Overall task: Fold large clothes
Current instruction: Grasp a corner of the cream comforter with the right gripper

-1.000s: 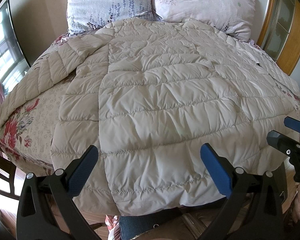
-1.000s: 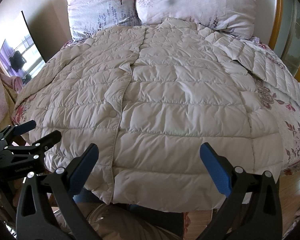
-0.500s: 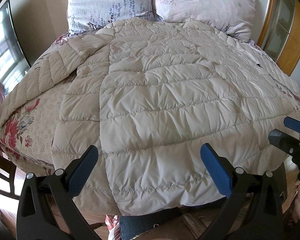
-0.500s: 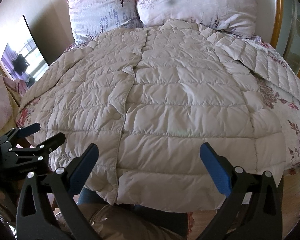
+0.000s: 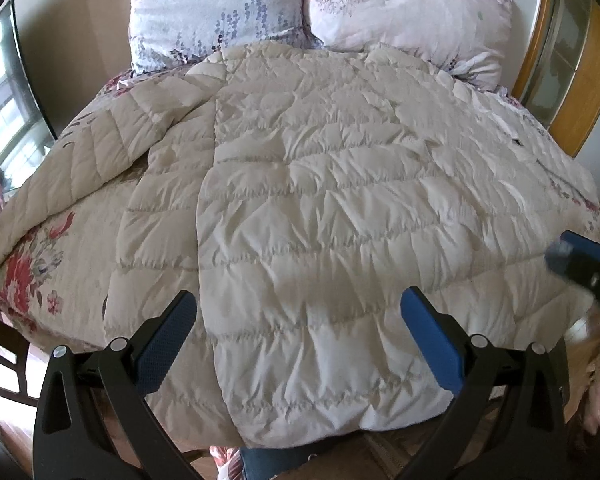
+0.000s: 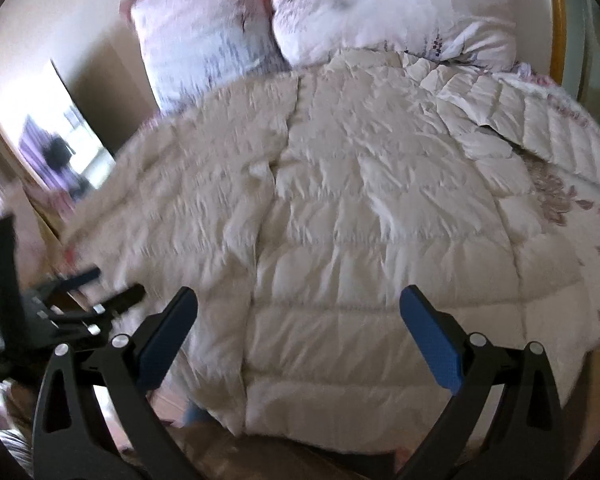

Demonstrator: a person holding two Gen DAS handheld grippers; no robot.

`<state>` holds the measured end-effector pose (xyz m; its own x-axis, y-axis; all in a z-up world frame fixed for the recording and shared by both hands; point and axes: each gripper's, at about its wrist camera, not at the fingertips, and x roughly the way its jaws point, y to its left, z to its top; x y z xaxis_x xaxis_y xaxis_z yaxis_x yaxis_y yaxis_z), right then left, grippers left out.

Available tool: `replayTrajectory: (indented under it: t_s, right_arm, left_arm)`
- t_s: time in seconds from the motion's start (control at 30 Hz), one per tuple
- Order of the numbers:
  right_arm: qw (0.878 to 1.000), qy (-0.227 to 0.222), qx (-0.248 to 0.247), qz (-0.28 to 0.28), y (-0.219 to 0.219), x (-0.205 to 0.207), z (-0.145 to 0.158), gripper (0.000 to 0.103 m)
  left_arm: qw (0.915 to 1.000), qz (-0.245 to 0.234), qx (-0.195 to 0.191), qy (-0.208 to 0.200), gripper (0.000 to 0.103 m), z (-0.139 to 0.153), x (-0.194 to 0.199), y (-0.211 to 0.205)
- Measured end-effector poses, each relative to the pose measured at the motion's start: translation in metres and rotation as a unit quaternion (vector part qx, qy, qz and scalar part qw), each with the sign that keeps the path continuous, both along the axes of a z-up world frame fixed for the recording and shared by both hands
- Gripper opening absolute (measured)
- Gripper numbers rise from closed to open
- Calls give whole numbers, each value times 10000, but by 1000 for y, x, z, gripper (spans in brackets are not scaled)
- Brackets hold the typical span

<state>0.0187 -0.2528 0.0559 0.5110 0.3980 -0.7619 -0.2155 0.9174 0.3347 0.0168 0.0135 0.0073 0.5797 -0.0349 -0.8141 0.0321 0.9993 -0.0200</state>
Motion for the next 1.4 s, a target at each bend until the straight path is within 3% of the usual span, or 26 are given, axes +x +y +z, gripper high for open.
replayTrajectory:
  t_s: [0.1,0.23,0.3,0.37,0.47,0.53,0.67,0.8,1.03,1.1,1.17,1.23,1.33,1.37,1.4]
  right_arm:
    - [9957,16,841,-381,-33,21,-1,101]
    - [9828,-68,1106,-1480,-92,46,2,101]
    - [9665,-67,1242,-2245,-135,59,2,98]
    - [9463,-27,1411,-2909,-176,66,-3,84]
    - [8992,181,1738,-4011,-247,72,-20,68]
    - [8733,245,1901,-4479,-284,75,-31,62]
    - [8327,316,2068,-5127,-332,75,-51,56]
    - [8050,280,2160,-5518,-365,76,-63,45]
    - [7808,215,1796,-5980,-395,82,-67,19]
    - [7821,251,1529,-6036,-398,82,-65,12]
    - [7942,254,1138,-5963,-395,94,-57,5]
    - [8105,78,611,-5825,-382,106,-38,4]
    - [8434,-391,158,-5357,-350,129,-2,4]
    - [8621,-613,60,-5029,-330,139,16,4]
    - [8725,-723,27,-4833,-315,146,24,4]
  left_arm:
    - [10000,-49,-12,-47,102,4,9,0]
    - [9997,-78,82,-193,102,15,25,2]
    - [9993,-44,-23,-359,102,20,34,8]
    - [9983,16,-323,-485,102,24,47,20]
    - [9964,205,-534,-629,102,28,65,34]
    - [9957,286,-479,-744,102,29,77,38]
    - [9956,207,-400,-826,102,29,99,40]
    - [9941,31,-514,-960,102,29,113,42]
    - [9906,-150,-839,-1067,102,33,136,50]
    - [9900,-169,-897,-1079,102,32,141,53]
    - [9888,-176,-1043,-1051,102,30,148,58]
    - [9869,-164,-1218,-1046,102,30,152,63]
    - [9817,-122,-1609,-1009,102,29,160,72]
    - [9789,-89,-1780,-994,102,29,163,76]
    - [9763,-63,-1924,-987,102,30,166,79]
